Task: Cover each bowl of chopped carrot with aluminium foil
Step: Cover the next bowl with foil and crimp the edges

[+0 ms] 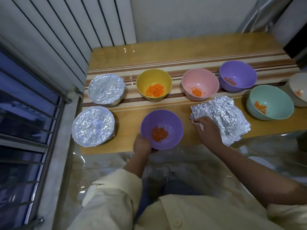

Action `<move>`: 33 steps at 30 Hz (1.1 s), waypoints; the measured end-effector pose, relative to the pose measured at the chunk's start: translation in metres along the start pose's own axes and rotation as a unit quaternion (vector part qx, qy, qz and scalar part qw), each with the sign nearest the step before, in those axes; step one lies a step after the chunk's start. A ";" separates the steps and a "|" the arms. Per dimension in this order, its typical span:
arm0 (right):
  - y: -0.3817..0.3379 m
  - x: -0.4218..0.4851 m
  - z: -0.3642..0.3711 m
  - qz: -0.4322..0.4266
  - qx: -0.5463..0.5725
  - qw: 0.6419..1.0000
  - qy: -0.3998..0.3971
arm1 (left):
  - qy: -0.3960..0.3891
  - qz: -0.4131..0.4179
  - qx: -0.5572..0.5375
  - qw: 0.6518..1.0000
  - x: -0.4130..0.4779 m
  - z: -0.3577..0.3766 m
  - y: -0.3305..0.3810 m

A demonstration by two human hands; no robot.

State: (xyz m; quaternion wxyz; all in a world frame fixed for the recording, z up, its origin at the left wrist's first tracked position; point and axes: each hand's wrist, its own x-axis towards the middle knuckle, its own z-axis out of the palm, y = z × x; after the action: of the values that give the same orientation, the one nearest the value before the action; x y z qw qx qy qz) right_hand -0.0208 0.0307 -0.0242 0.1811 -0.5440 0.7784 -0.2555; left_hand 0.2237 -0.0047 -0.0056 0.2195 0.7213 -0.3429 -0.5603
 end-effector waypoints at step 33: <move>0.007 0.009 -0.045 -0.008 0.064 0.997 0.040 | 0.059 -0.053 -0.057 0.995 0.006 0.029 0.000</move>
State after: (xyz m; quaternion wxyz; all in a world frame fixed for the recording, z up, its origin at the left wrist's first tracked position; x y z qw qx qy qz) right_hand -0.0538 0.0335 0.0077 0.1826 -0.5269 0.7627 -0.3277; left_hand 0.1965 -0.0069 -0.0172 0.2499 0.7569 -0.2581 -0.5460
